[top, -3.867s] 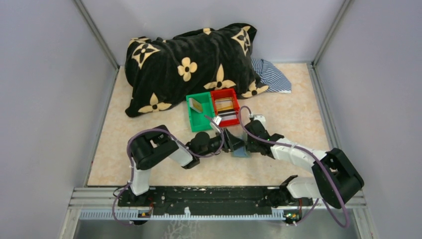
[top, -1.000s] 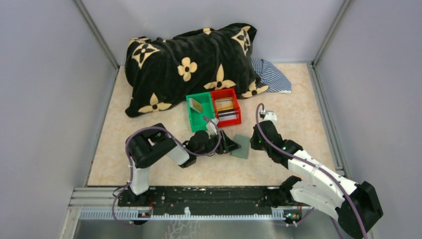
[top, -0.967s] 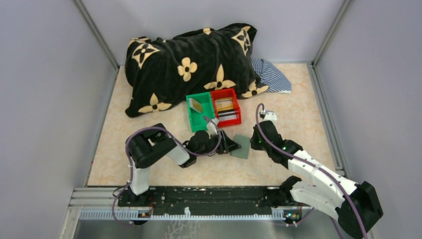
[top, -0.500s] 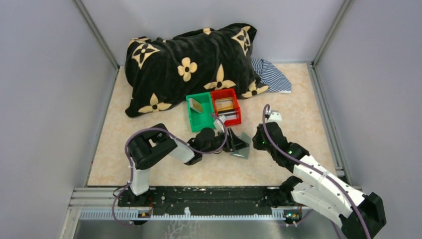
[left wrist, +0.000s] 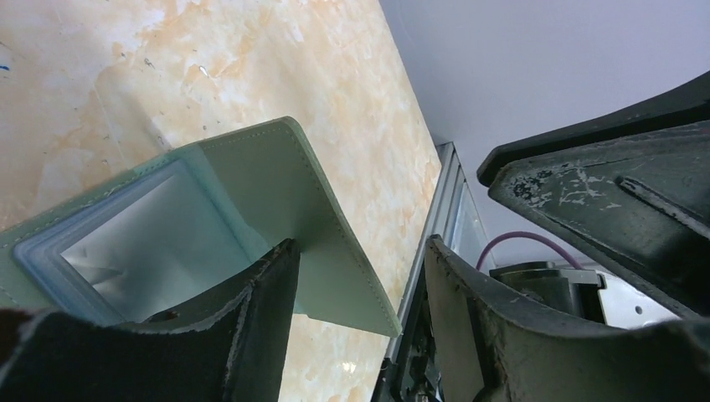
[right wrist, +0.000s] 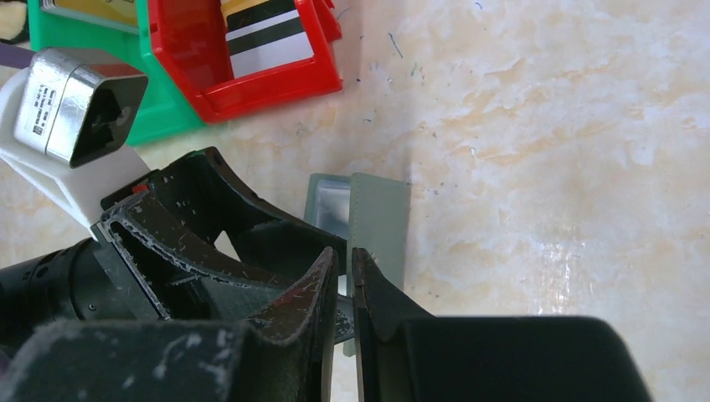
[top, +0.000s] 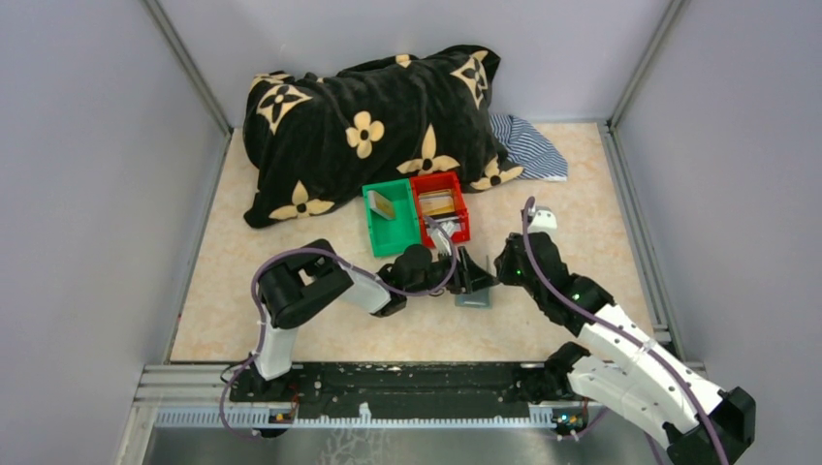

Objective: Take the credit cards out of the card holder

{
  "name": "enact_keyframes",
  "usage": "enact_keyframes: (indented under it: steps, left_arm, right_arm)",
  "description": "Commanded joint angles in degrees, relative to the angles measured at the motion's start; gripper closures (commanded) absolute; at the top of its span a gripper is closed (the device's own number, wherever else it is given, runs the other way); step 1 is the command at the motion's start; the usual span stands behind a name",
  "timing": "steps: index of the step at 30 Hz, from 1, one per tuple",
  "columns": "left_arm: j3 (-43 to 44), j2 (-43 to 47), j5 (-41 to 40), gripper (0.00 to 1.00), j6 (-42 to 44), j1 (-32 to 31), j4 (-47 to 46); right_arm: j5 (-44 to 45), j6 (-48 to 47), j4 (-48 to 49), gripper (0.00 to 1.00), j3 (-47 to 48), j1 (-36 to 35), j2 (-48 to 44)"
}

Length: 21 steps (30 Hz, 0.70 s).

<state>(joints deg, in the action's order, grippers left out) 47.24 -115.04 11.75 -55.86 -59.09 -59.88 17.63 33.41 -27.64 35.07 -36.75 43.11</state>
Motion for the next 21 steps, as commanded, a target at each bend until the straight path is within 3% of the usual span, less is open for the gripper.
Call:
enact_keyframes:
  steps: [1, 21]
  left_arm:
    - [2.2, 0.1, 0.8, 0.36, 1.9, -0.3, 1.2]
    - [9.5, -8.0, 1.7, 0.33, 1.7, -0.8, 4.7]
  right_arm:
    - [1.6, -0.4, -0.3, 0.87, 2.1, -0.3, -1.4]
    - [6.8, 0.2, -5.3, 0.86, 4.8, -0.3, -8.8]
